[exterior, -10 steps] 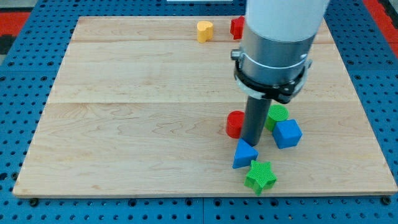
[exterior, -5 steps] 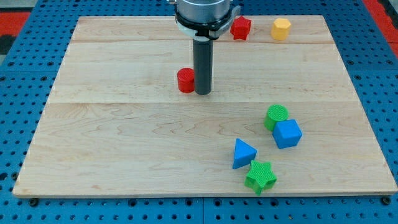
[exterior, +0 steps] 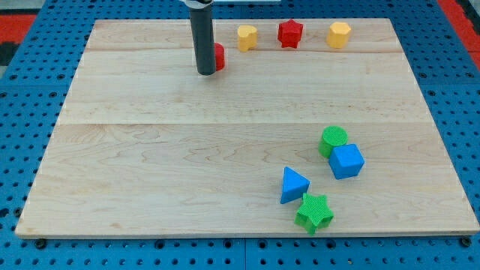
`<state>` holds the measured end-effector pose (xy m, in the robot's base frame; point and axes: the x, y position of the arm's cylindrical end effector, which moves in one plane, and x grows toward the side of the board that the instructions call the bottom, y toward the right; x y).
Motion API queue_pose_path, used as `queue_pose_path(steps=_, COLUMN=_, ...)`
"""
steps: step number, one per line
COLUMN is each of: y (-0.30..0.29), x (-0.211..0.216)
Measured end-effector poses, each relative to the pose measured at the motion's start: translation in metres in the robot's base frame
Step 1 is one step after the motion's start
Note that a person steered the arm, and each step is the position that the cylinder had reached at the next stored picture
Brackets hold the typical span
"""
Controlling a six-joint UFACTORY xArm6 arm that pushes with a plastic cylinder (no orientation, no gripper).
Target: Place the red circle left to the yellow heart
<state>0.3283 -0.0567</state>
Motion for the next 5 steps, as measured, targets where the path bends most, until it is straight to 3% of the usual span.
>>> queue_pose_path(steps=2, y=0.027, x=-0.001)
queue_pose_path(steps=5, y=-0.014, x=-0.041)
